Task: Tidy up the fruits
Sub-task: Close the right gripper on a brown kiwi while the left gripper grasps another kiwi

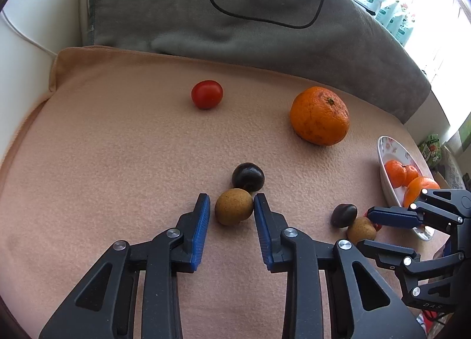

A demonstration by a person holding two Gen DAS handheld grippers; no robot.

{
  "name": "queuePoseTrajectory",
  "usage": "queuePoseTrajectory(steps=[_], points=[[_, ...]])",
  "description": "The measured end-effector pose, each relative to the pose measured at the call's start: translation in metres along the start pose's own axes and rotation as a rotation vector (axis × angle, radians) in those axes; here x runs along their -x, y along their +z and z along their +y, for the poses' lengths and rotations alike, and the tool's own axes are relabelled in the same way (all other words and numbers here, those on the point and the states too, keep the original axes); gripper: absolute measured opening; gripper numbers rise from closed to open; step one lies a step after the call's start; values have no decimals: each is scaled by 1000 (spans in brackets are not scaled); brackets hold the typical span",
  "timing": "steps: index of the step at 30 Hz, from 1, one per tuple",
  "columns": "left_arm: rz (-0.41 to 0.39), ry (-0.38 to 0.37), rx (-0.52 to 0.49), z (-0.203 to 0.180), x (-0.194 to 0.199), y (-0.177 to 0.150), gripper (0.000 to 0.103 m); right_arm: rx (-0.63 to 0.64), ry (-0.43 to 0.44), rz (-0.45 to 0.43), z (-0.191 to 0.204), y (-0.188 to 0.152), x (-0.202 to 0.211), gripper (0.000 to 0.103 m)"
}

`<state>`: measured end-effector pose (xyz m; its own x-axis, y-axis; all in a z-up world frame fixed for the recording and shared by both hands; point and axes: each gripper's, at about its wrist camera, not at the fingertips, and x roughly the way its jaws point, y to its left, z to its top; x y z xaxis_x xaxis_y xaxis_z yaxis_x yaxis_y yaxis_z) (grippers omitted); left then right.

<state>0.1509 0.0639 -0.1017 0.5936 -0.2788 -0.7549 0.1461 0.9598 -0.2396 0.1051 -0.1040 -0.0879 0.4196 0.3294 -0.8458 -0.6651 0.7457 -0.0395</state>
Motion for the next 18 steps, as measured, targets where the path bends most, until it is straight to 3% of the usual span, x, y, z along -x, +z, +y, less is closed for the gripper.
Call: queuePoseTrajectory(steps=[3, 18], points=[[-1, -5, 0, 1, -1, 0, 26, 8, -19, 3, 1, 0, -2, 28], [-15, 0, 4, 1, 5, -1, 25, -10, -1, -14, -1, -1, 2, 28]])
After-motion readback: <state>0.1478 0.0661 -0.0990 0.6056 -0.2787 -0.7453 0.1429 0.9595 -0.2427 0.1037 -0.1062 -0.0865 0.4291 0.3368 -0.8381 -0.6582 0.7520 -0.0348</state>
